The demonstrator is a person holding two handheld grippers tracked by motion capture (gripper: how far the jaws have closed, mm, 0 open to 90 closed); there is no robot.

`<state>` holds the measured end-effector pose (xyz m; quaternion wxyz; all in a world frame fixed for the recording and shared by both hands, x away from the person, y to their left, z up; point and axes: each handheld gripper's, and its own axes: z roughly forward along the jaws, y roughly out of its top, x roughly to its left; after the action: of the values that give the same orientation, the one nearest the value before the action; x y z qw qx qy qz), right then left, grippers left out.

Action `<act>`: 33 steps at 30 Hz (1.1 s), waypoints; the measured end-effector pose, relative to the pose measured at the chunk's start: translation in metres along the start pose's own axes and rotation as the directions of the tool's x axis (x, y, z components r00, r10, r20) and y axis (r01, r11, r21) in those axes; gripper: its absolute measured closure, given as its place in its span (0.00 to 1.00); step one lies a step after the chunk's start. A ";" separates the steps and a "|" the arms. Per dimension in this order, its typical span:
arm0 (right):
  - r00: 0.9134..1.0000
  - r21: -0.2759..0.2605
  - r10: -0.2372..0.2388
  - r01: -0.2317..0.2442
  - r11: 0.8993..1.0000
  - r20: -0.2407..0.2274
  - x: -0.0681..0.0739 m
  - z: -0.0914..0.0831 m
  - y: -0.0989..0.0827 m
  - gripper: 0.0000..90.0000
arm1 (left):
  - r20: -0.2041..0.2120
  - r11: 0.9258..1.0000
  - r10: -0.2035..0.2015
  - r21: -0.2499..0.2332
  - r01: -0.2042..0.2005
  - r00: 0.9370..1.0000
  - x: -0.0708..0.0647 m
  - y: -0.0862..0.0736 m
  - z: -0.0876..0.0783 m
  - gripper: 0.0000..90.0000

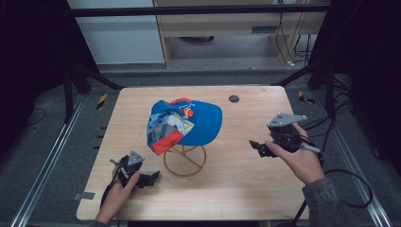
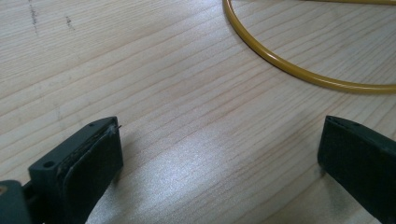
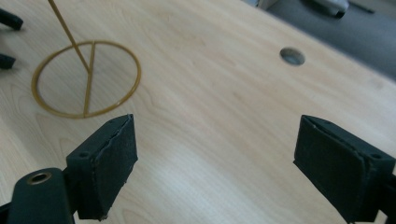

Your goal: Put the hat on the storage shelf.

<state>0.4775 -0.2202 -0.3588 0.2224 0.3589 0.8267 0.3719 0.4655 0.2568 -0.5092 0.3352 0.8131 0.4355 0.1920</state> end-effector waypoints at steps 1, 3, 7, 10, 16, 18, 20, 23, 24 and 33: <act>1.000 0.004 0.007 -0.007 1.000 -0.002 0.000 0.004 -0.005 0.15 | 0.000 1.000 0.000 0.000 0.000 1.000 0.000 0.000 0.000 0.00; 1.000 0.009 0.029 -0.029 1.000 -0.003 0.001 0.011 -0.015 0.15 | 0.000 1.000 0.000 0.000 0.000 1.000 0.000 0.000 0.000 0.00; 0.998 0.027 0.063 -0.063 0.998 -0.011 0.003 0.025 -0.034 0.16 | 0.000 1.000 0.000 0.000 0.000 1.000 0.000 0.000 0.000 0.00; 0.997 0.050 0.073 -0.073 0.996 -0.006 0.005 0.037 -0.048 0.16 | 0.000 1.000 0.000 0.000 0.000 1.000 0.000 0.000 0.000 0.00; 0.994 0.080 0.108 -0.108 0.991 0.000 0.006 0.057 -0.070 0.17 | 0.000 1.000 0.000 0.000 0.000 1.000 0.000 0.000 0.000 0.00; 0.993 0.088 0.113 -0.114 0.990 0.015 0.006 0.064 -0.076 0.18 | 0.000 1.000 0.000 0.000 0.000 1.000 0.000 0.000 0.000 0.00; 0.989 0.089 0.147 -0.149 0.985 0.022 0.005 0.071 -0.083 0.18 | 0.000 1.000 0.000 0.000 0.000 1.000 0.000 0.000 0.000 0.00; 0.985 0.099 0.168 -0.170 0.980 0.033 0.005 0.080 -0.090 0.18 | 0.000 1.000 0.000 0.000 0.000 1.000 0.000 0.000 0.000 0.00; 0.985 0.099 0.168 -0.170 0.980 0.033 0.005 0.083 -0.091 0.18 | 0.000 1.000 0.000 0.000 0.000 1.000 0.000 0.000 0.000 0.00; 0.980 0.124 0.193 -0.198 0.972 0.056 0.008 0.097 -0.098 0.16 | 0.000 1.000 0.000 0.000 0.000 1.000 0.000 0.000 0.000 0.00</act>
<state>0.4922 -0.2151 -0.4961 0.1789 0.4602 0.8046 0.3299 0.4655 0.2568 -0.5092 0.3352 0.8131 0.4355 0.1920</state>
